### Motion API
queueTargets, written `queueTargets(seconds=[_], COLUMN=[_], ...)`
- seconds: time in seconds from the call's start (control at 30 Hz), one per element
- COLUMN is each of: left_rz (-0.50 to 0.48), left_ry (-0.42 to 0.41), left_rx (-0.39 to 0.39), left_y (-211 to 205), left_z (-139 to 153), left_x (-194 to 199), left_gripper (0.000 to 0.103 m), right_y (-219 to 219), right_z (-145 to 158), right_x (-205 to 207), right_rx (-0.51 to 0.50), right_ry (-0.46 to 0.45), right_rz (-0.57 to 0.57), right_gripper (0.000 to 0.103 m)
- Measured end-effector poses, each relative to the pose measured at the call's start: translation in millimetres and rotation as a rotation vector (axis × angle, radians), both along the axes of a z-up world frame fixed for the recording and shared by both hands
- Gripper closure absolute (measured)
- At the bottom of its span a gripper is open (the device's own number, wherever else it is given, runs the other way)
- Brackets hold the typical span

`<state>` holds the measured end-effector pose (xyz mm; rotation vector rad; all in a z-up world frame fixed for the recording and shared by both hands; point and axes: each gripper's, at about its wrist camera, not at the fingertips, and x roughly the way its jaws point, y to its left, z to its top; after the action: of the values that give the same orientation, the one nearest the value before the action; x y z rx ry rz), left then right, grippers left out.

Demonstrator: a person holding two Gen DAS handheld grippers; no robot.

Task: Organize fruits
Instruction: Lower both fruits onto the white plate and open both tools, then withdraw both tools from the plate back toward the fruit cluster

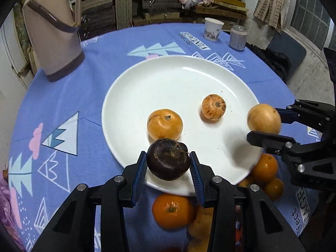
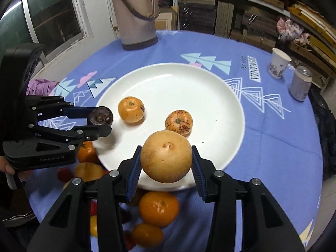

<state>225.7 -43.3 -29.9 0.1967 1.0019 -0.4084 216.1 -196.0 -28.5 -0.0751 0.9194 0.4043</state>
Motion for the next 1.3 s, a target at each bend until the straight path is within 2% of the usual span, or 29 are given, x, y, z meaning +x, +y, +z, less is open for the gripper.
queueTargets(seconds=[0.33, 0.57, 0.6, 0.7, 0.73, 0.83, 0.9, 0.97, 1.3], left_rz=[0.029, 0.027, 0.029, 0.032, 0.032, 0.031, 0.033, 0.032, 0.023], left_ry=[0.057, 0.059, 0.057, 0.058, 0.056, 0.051, 0.043, 0.023, -0.014], left_rx=[-0.014, -0.008, -0.008, -0.013, -0.009, -0.008, -0.009, -0.008, -0.013], left_y=[0.4, -3.9, -3.7, -2.7, -2.7, -3.0, -2.6, -2.6, -1.3], left_z=[-20.1, -23.7, -23.5, -22.4, -21.8, -19.7, -16.9, -12.2, 3.2], left_x=[27.0, 31.0, 31.0, 30.3, 29.6, 27.9, 26.0, 22.0, 5.9], left_gripper=[0.062, 0.062, 0.062, 0.062, 0.062, 0.061, 0.056, 0.047, 0.047], right_y=[6.6, 8.2, 7.8, 7.5, 7.5, 5.3, 0.8, -3.3, -13.1], right_z=[-27.0, -37.4, -37.2, -32.2, -29.3, -19.7, -13.1, -8.9, 2.6], right_x=[27.5, 36.3, 36.3, 32.8, 30.5, 23.2, 18.2, 13.2, -6.2], right_rx=[0.004, -0.003, -0.001, -0.005, -0.008, -0.003, 0.012, 0.023, 0.041], right_ry=[0.065, 0.087, 0.081, 0.055, 0.043, 0.018, 0.004, -0.005, -0.025], right_rz=[-0.002, -0.015, -0.019, -0.03, -0.031, -0.032, -0.038, -0.044, -0.062], right_gripper=[0.059, 0.058, 0.057, 0.04, 0.037, 0.037, 0.035, 0.033, 0.033])
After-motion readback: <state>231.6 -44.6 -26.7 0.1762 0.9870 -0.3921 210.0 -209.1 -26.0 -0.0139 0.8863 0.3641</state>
